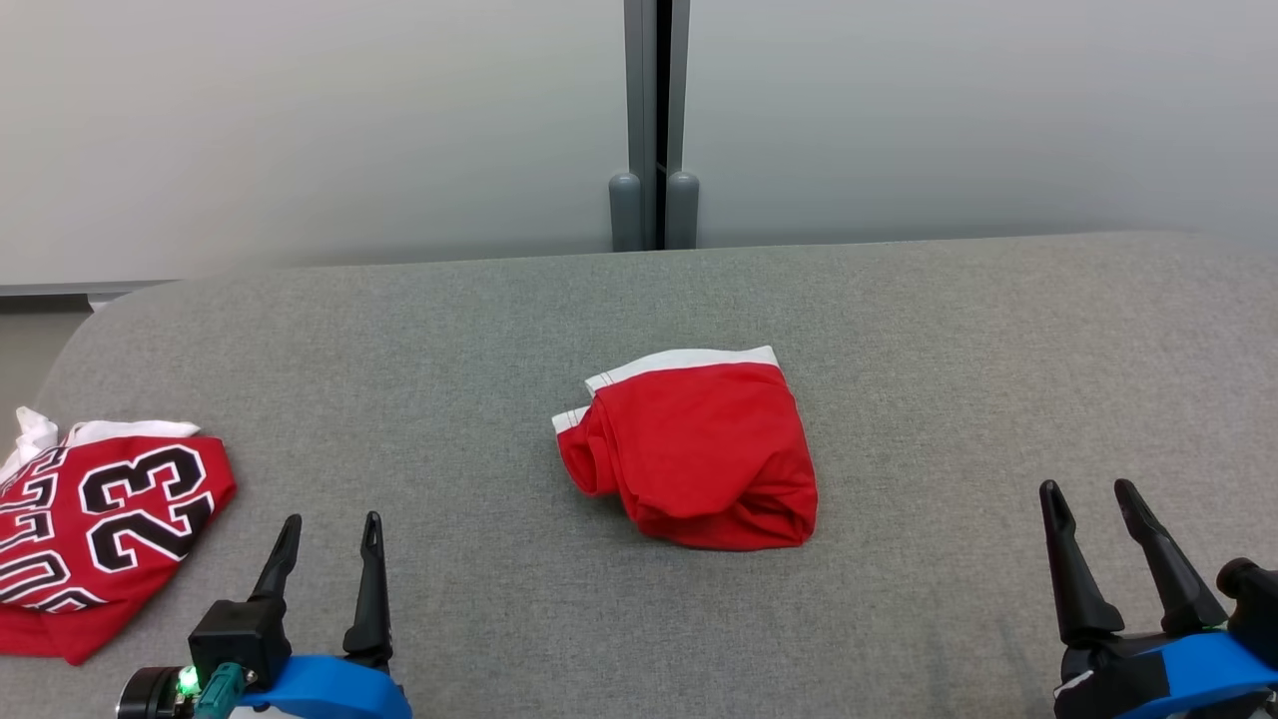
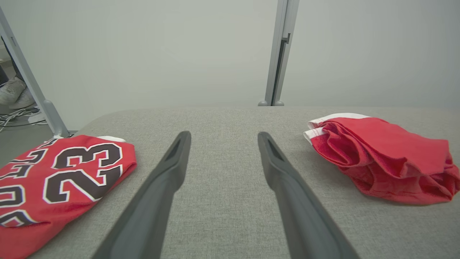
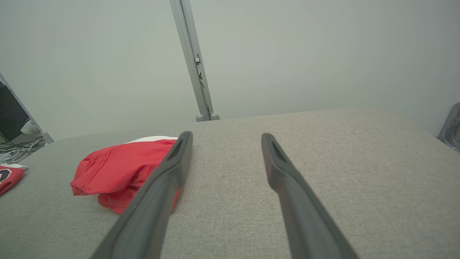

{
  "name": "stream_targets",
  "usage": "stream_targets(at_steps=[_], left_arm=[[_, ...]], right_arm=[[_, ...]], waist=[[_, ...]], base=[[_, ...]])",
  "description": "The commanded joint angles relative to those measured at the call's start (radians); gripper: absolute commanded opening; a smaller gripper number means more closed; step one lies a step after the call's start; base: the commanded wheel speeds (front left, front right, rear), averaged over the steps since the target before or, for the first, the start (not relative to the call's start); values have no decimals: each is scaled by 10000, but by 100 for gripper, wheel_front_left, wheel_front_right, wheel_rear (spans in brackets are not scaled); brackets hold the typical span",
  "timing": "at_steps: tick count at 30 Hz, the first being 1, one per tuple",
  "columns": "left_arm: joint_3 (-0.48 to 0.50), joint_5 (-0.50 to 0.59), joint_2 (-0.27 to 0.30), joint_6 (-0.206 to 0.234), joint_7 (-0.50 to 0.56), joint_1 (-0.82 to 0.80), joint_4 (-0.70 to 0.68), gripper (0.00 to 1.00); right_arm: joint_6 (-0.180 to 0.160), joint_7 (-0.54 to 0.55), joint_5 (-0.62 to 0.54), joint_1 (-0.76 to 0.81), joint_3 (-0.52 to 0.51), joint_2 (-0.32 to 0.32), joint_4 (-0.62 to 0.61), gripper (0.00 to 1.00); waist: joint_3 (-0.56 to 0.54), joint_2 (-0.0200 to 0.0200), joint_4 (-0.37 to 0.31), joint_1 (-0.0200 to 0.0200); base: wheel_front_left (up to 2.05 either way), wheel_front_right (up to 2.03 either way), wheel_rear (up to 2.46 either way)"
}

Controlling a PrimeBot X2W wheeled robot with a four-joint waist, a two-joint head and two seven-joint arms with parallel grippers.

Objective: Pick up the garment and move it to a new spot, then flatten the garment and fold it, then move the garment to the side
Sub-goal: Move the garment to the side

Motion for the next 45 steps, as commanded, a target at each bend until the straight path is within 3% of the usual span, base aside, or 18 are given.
stream_targets(at_steps=[1, 7, 15, 24, 29, 35, 36, 37, 39, 45], left_arm=[[1, -27, 49, 72, -31, -76, -37, 100], [-53, 24, 55, 80, -124, -425, -194, 100], [-291, 182, -105, -36, -450, -1626, -522, 100], [-558, 332, -533, -164, -810, -2804, -219, 100], [-587, 389, -688, -189, -877, -3045, -14, 100], [-472, 376, -767, -245, -887, -3033, -7, 100], [-448, 398, -775, -252, -884, -2998, -23, 100], [-426, 423, -789, -262, -885, -2962, -27, 100], [-358, 451, -793, -261, -885, -2885, -44, 100], [-183, 515, -790, -281, -887, -2704, -111, 100]], right_arm=[[1, 1, -24, -15, -25, 12, -65, 100], [1, 85, -57, -267, -25, -103, -78, 100], [1, 90, 176, -1592, 584, -583, 626, 100], [1, -374, 436, -3568, 1465, -970, 2707, 100], [1, -606, 781, -4196, 1929, -961, 4087, 100], [2, -152, 1162, -4265, 2671, -948, 5021, 100], [2, -85, 1242, -4245, 2780, -964, 5131, 51], [2, -31, 1328, -4242, 2858, -977, 5220, 42], [2, -27, 1455, -4269, 3001, -1008, 5308, 0], [1, -474, 1645, -4408, 3079, -1122, 5257, 0]], waist=[[29, 1, 2, 0], [410, 1, 131, 0], [1977, 1, 738, 0], [3264, 1, 1461, 0], [3388, 1, 1610, 0], [3283, 1, 1583, 0], [3262, 1, 1561, 0], [3234, 1, 1542, 0], [3185, 1, 1480, 0], [3015, 1, 1069, 0]], base=[[0, 0, 0], [0, 0, 0], [0, 0, 0], [0, 0, 0], [0, 0, 0], [0, 0, 0], [0, 0, 0], [0, 0, 0], [0, 0, 0], [0, 0, 0]])
